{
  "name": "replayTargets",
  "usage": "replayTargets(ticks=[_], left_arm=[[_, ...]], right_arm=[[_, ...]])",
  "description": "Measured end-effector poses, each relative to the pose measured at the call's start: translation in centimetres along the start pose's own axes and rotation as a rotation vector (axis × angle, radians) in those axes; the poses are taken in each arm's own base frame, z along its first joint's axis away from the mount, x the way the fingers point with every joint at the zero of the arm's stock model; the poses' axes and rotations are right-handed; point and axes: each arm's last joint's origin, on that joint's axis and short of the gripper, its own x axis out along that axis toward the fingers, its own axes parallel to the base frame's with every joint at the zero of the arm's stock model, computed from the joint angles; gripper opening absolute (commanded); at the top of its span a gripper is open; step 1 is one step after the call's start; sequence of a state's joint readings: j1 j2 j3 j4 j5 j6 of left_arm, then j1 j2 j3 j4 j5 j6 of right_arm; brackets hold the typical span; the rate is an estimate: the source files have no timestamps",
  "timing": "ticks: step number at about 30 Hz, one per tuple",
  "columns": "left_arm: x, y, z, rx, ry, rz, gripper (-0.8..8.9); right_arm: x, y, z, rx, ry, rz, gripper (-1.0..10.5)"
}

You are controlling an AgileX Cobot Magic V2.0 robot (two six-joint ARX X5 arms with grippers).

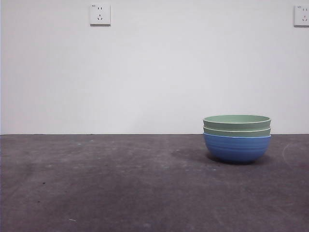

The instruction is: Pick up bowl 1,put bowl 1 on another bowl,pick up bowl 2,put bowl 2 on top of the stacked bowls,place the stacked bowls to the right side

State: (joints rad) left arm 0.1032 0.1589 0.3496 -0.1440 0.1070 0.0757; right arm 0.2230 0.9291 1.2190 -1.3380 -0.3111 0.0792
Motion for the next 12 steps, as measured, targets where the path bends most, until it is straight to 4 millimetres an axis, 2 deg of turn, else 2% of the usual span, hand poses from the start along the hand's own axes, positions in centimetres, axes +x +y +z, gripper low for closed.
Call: replayTargets(ticks=[6,12], left_arm=[[0.5,-0.2,-5.1,-0.052,0.088,0.006,-0.03],[0.7,-0.4,-7.8,-0.063,0.121,0.017,-0.03]], right_arm=[[0.0,0.0,0.0,0.000,0.000,0.000,0.0],[0.0,0.0,0.0,0.000,0.000,0.000,0.0]])
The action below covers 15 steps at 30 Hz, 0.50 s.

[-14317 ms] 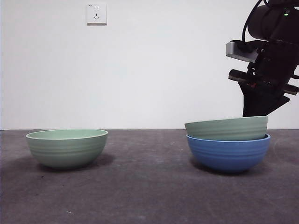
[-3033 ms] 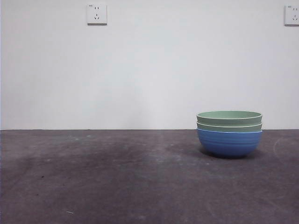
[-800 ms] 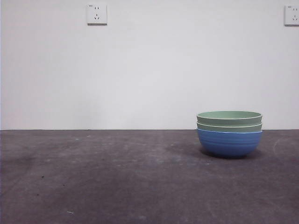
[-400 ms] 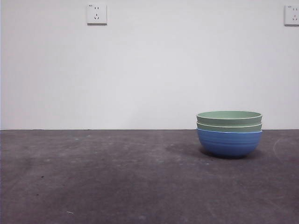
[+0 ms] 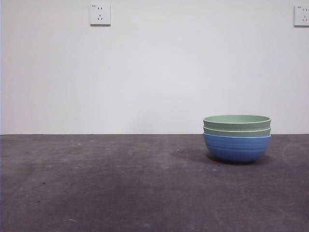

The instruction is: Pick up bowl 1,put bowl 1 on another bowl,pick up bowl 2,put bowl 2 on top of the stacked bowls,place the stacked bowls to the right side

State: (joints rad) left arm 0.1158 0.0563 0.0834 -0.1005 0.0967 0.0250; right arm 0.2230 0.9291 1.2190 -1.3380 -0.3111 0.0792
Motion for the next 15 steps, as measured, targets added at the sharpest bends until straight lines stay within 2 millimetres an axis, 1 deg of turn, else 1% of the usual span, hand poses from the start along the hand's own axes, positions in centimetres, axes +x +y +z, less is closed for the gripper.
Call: replayTargets(ticks=[7,12,15], left_arm=[[0.2,0.0,-1.9,-0.012,0.026,0.011,-0.03],[0.2,0.0,-2.1,-0.023,0.043,0.013,-0.03],[0.1,0.0,-2.5,-0.033,0.088,0.012,-0.03]], right_arm=[[0.0,0.0,0.0,0.000,0.000,0.000,0.0],[0.0,0.0,0.0,0.000,0.000,0.000,0.0],[0.0,0.0,0.0,0.000,0.000,0.000,0.0]])
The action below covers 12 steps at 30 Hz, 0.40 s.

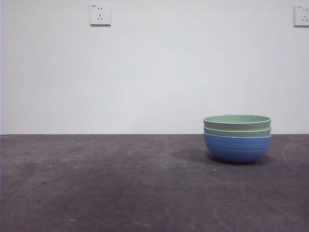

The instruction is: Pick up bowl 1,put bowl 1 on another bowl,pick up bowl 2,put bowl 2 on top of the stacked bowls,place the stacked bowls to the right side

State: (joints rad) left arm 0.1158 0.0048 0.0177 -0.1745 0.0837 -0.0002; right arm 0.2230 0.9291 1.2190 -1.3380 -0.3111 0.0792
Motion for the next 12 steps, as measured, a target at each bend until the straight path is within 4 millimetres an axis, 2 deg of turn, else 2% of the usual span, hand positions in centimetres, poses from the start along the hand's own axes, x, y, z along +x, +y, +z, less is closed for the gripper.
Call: replayTargets(ticks=[12], left_arm=[[0.00,0.00,-0.04,-0.054,0.004,0.000,-0.03]], right_arm=[[0.00,0.00,0.00,0.000,0.000,0.000,0.0]])
